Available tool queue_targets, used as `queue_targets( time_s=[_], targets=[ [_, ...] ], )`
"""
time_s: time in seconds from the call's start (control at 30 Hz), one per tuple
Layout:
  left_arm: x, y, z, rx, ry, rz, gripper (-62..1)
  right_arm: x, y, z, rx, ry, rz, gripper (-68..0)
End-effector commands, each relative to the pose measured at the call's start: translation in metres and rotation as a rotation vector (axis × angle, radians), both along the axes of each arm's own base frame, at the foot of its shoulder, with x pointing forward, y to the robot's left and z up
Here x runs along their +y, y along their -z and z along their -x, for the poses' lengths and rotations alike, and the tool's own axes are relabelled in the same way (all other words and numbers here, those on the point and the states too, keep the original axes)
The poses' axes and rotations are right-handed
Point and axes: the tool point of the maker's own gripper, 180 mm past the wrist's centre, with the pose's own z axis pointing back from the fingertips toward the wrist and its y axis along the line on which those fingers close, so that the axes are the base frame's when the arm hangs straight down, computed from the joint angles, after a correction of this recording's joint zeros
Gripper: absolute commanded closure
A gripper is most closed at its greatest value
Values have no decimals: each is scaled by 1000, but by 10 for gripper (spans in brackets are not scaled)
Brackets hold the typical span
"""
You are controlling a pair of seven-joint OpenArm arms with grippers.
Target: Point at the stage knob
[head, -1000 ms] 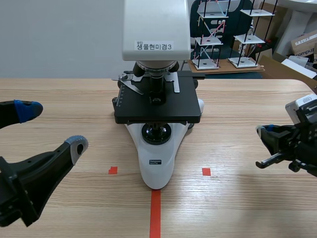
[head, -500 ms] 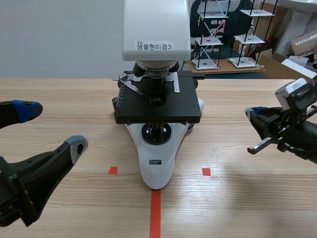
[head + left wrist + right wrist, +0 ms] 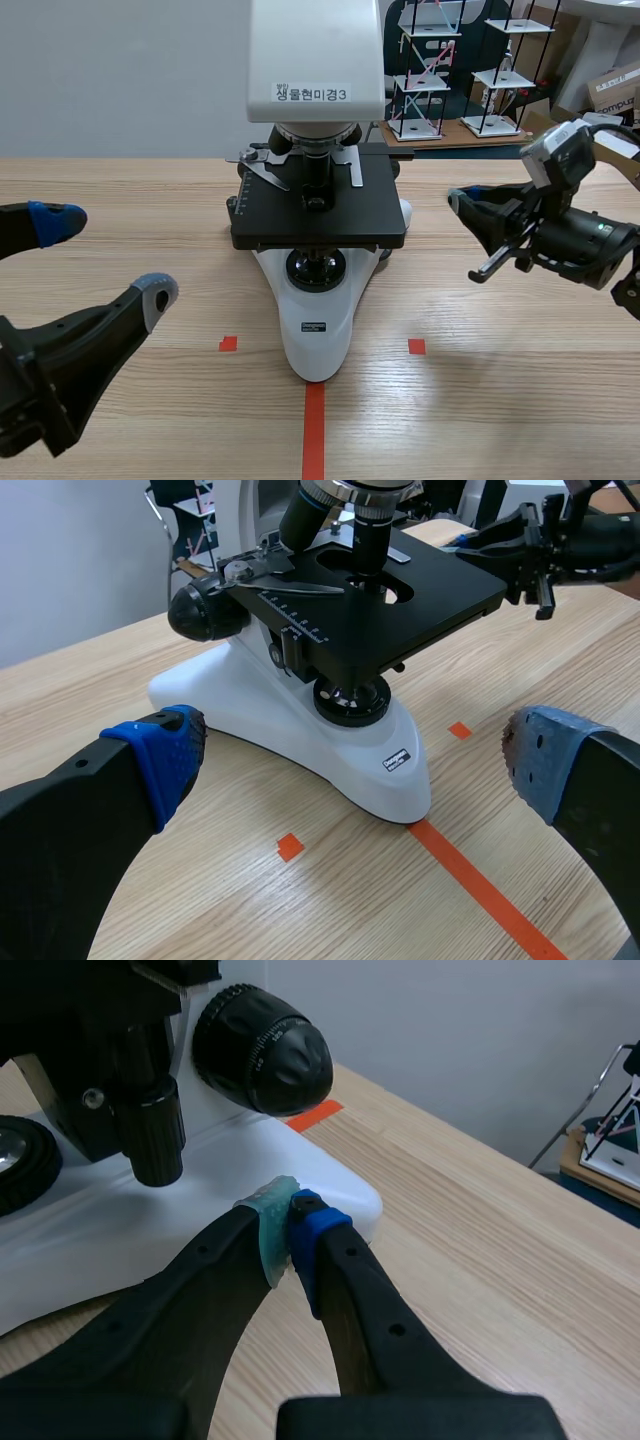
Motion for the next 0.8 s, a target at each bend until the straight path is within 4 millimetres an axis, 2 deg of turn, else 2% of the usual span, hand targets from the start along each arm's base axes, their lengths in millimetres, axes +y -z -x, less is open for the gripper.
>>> queue_targets(
  time_s=[0.0, 0.43, 0.77],
  targets=[
    [0, -5, 0, -13, -5, 19, -623, 0, -20, -10, -56, -14, 8, 2],
    [0, -5, 0, -13, -5, 19, -623, 22, -11, -1, -16, -97, 9, 2],
    [0, -5, 0, -13, -5, 19, -623, 24, -9, -1, -8, -97, 9, 2]
  ],
)
